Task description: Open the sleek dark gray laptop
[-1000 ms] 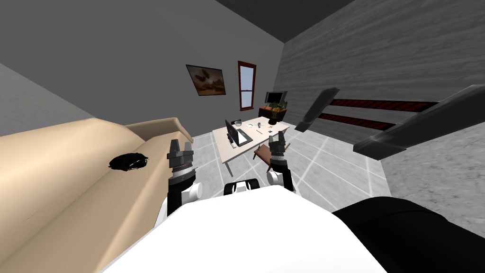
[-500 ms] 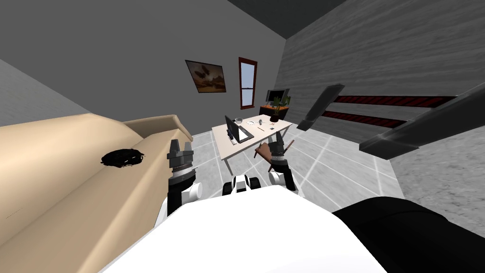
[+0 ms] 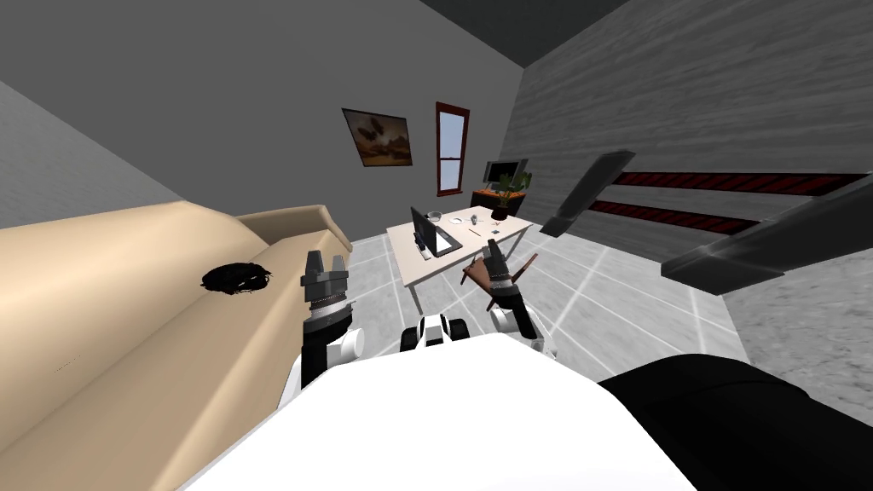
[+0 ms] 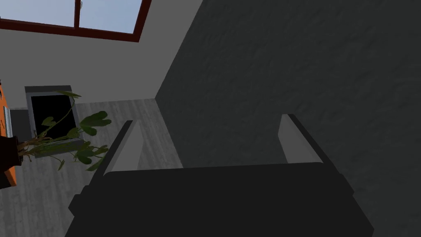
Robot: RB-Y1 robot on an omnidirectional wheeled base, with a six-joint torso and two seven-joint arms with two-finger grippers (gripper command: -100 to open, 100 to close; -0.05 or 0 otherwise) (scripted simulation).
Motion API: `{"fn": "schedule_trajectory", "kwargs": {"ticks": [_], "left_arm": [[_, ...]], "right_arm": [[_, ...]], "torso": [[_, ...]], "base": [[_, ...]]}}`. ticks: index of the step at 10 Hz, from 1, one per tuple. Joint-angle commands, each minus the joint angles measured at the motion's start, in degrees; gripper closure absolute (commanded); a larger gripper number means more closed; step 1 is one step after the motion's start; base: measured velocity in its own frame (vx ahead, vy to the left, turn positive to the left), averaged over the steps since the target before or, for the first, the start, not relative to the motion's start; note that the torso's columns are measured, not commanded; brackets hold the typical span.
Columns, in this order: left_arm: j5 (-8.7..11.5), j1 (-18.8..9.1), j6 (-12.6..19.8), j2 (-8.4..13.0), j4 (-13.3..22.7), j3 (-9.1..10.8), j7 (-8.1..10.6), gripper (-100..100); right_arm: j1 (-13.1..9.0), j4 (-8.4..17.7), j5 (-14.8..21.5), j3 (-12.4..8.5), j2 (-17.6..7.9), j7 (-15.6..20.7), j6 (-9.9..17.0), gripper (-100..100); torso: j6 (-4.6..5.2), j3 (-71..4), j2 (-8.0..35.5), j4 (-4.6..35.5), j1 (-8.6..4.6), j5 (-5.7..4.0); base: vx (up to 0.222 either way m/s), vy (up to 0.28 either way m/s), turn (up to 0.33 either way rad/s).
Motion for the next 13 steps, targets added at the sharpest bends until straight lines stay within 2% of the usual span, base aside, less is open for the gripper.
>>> {"fn": "schedule_trajectory", "kwargs": {"ticks": [1, 8, 13], "left_arm": [[0.00, 0.00, 0.00, 0.00, 0.00, 0.00, 0.00, 0], [0.00, 0.00, 0.00, 0.00, 0.00, 0.00, 0.00, 0], [0.00, 0.00, 0.00, 0.00, 0.00, 0.00, 0.00, 0]], "right_arm": [[-1.02, 2.11, 3.32, -1.45, -2.91, 3.31, 0.26, -100], [-4.38, 8.59, 14.19, -6.24, -7.97, 13.75, 1.09, -100], [-7.18, 14.36, 22.81, -10.06, -12.19, 21.89, 1.89, -100]], "torso": [[0.00, 0.00, 0.00, 0.00, -0.01, 0.00], [0.00, 0.00, 0.00, 0.00, -0.04, -0.01], [0.00, 0.00, -0.01, 0.00, -0.01, 0.00]], "base": [[0.019, 0.063, 0.083], [0.019, 0.086, 0.096], [0.029, 0.101, 0.108]]}}
